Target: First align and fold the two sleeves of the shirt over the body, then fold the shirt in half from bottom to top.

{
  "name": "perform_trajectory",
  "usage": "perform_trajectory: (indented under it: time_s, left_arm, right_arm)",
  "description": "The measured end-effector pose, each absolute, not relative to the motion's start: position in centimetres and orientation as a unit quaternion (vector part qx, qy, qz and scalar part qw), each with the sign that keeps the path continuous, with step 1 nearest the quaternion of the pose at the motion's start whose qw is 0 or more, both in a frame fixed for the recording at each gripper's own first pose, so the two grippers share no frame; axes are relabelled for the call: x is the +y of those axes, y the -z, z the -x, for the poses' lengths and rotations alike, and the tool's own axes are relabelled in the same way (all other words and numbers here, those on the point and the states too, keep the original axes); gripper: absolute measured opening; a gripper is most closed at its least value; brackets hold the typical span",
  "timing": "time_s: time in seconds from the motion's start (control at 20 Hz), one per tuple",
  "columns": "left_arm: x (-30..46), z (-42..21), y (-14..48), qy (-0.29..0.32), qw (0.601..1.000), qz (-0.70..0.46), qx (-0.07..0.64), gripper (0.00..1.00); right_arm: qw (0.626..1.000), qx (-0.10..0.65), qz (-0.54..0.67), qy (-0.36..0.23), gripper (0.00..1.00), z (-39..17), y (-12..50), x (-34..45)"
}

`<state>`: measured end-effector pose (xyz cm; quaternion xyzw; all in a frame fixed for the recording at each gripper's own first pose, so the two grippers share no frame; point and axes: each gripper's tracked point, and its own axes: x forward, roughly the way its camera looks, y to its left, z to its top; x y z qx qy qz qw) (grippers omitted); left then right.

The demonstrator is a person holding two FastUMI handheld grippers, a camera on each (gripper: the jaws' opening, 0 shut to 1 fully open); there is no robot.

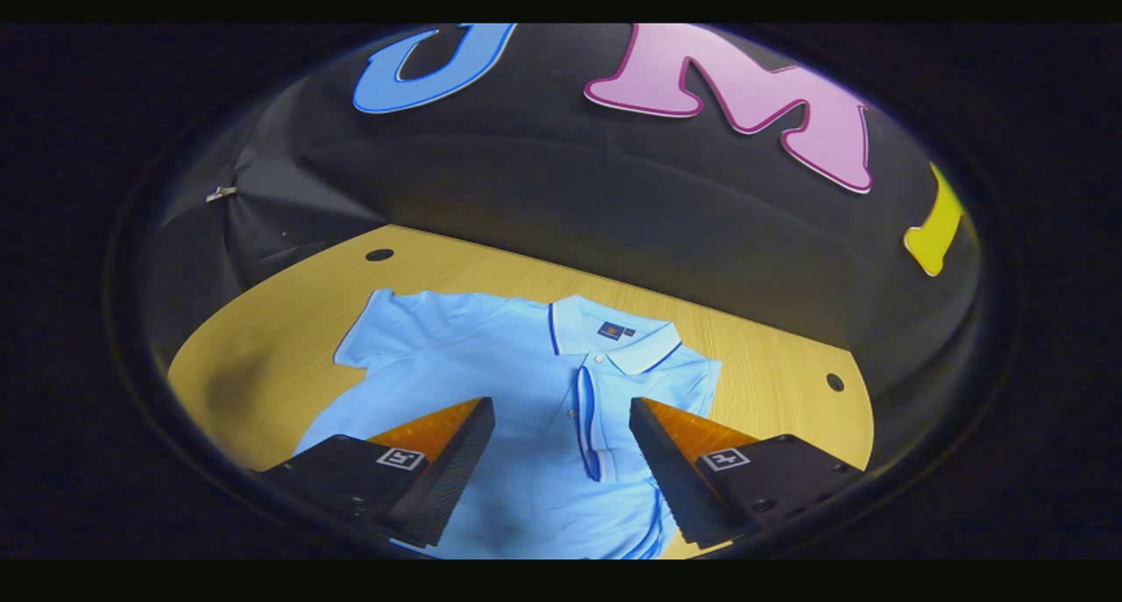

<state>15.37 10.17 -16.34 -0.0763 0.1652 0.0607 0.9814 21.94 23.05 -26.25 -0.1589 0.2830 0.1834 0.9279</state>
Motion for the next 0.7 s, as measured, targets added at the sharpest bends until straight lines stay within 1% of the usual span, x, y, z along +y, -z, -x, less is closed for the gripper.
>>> perform_trajectory:
  time_s: [0.15, 0.2, 0.25, 0.4, 0.7]
  left_arm:
    - [10.0, -19.2, 18.2, -0.052, 0.979, 0.082, 0.178, 0.98]
    - [10.1, -20.4, 19.1, -0.057, 0.976, 0.082, 0.193, 0.94]
    - [10.4, -21.5, 20.1, -0.065, 0.974, 0.078, 0.203, 0.99]
    - [9.7, -25.8, 22.1, -0.064, 0.971, 0.076, 0.219, 0.98]
    - [9.0, -34.8, 26.7, -0.058, 0.967, 0.067, 0.238, 0.98]
  right_arm:
    - [0.938, 0.274, 0.138, -0.163, 0.97, -20.3, 24.6, 20.7]
    - [0.942, 0.269, 0.127, -0.153, 0.97, -19.7, 24.2, 19.8]
    - [0.946, 0.268, 0.116, -0.142, 0.97, -19.0, 23.9, 18.9]
    - [0.952, 0.271, 0.087, -0.116, 0.97, -16.9, 23.3, 15.7]
    - [0.955, 0.281, 0.075, -0.061, 0.97, -13.8, 25.7, 8.5]
